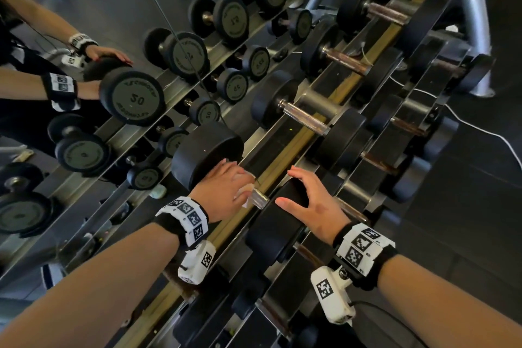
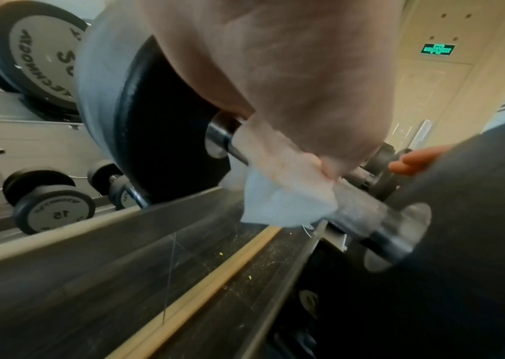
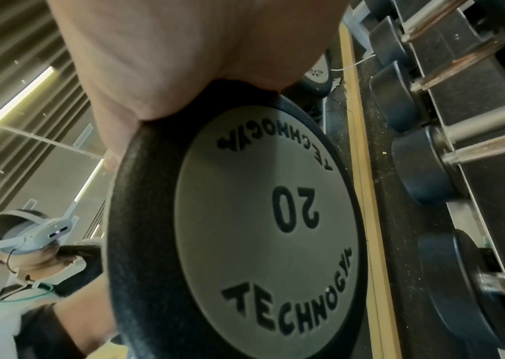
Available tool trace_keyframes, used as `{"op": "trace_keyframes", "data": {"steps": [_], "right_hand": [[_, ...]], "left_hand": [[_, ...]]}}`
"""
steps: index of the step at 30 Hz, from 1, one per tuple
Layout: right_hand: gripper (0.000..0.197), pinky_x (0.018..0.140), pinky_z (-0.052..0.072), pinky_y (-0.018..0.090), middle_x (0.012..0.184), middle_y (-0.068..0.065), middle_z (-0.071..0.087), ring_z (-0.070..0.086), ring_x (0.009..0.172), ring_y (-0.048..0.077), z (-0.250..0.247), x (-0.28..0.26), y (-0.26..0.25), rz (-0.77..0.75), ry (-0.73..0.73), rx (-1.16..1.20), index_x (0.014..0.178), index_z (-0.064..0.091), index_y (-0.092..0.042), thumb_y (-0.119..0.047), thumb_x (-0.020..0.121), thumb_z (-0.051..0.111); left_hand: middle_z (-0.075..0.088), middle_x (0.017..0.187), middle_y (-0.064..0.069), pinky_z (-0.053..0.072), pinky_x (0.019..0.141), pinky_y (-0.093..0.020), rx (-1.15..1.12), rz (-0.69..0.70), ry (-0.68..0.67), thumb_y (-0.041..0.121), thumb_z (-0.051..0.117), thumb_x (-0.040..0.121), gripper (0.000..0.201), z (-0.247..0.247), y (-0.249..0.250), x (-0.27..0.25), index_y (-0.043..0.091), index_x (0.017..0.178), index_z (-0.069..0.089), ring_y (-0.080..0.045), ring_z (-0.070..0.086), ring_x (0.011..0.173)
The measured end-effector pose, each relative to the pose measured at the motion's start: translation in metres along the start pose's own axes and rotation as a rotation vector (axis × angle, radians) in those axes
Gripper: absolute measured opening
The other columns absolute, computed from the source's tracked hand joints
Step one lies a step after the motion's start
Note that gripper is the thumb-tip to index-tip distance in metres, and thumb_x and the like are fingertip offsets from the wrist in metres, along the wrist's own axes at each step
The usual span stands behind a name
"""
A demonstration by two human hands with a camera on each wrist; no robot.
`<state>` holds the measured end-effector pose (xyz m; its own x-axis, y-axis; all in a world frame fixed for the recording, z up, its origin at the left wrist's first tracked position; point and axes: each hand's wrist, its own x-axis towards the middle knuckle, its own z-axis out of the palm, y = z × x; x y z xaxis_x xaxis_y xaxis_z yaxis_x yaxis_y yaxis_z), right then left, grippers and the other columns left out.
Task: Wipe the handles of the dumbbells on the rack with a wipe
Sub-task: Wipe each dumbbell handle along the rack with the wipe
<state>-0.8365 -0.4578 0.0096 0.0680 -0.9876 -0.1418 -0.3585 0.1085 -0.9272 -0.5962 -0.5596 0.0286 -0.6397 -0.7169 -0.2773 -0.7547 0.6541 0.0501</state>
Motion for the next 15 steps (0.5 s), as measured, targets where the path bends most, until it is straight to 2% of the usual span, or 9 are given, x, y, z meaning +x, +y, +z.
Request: {"op": "trace_keyframes", "data": {"steps": [3, 5, 8, 12, 13, 15], "right_hand": [[0.071, 0.108, 0.045, 0.036, 0.136, -0.014, 0.042, 0.046, 0.123, 0.004, 0.003, -0.003, 0.002, 0.036, 0.031, 0.068, 0.138, 0.039, -0.032, -0.058, 0.08, 0.07], [0.069, 0.103, 0.049, 0.035, 0.129, -0.013, 0.046, 0.049, 0.117, 0.003, 0.003, -0.003, 0.002, 0.048, 0.028, 0.078, 0.136, 0.04, -0.033, -0.057, 0.079, 0.071], [0.068, 0.101, 0.05, 0.034, 0.126, -0.012, 0.05, 0.051, 0.114, 0.002, 0.002, -0.002, 0.003, 0.041, 0.028, 0.09, 0.134, 0.041, -0.033, -0.057, 0.079, 0.072], [0.068, 0.098, 0.052, 0.035, 0.124, -0.014, 0.05, 0.053, 0.112, 0.002, 0.001, -0.002, 0.004, 0.042, 0.014, 0.103, 0.133, 0.04, -0.037, -0.062, 0.077, 0.07], [0.069, 0.098, 0.053, 0.034, 0.124, -0.014, 0.05, 0.053, 0.112, 0.002, 0.002, -0.001, 0.004, 0.041, 0.016, 0.102, 0.132, 0.039, -0.038, -0.064, 0.076, 0.069], [0.073, 0.098, 0.052, 0.033, 0.124, -0.016, 0.049, 0.052, 0.112, 0.0, 0.002, -0.001, 0.005, 0.034, 0.025, 0.09, 0.132, 0.04, -0.039, -0.071, 0.072, 0.065]], "left_hand": [[0.042, 0.141, 0.014, -0.007, 0.121, -0.044, 0.003, 0.019, 0.001, 0.047, 0.023, 0.095, 0.044, 0.007, 0.012, -0.003, 0.039, 0.134, 0.042, -0.013, 0.019, 0.146], [0.044, 0.142, 0.016, -0.007, 0.12, -0.047, 0.03, 0.104, -0.008, 0.039, 0.033, 0.096, 0.043, 0.01, 0.018, -0.004, 0.039, 0.138, 0.042, -0.012, 0.02, 0.147], [0.046, 0.14, 0.016, -0.004, 0.121, -0.044, 0.09, 0.183, -0.035, 0.031, 0.04, 0.097, 0.044, 0.003, 0.01, 0.002, 0.04, 0.14, 0.041, -0.013, 0.022, 0.146], [0.045, 0.141, 0.008, -0.007, 0.12, -0.032, 0.031, 0.024, -0.036, 0.036, 0.027, 0.103, 0.038, -0.006, -0.004, 0.009, 0.035, 0.137, 0.044, -0.012, 0.018, 0.145], [0.045, 0.141, 0.007, -0.006, 0.121, -0.034, 0.004, 0.013, -0.02, 0.035, 0.027, 0.103, 0.038, -0.005, -0.002, 0.007, 0.033, 0.136, 0.045, -0.012, 0.018, 0.146], [0.044, 0.144, 0.009, -0.007, 0.122, -0.043, -0.041, 0.051, -0.027, 0.025, 0.041, 0.099, 0.039, 0.001, 0.01, 0.003, 0.031, 0.137, 0.046, -0.013, 0.014, 0.149]]}}
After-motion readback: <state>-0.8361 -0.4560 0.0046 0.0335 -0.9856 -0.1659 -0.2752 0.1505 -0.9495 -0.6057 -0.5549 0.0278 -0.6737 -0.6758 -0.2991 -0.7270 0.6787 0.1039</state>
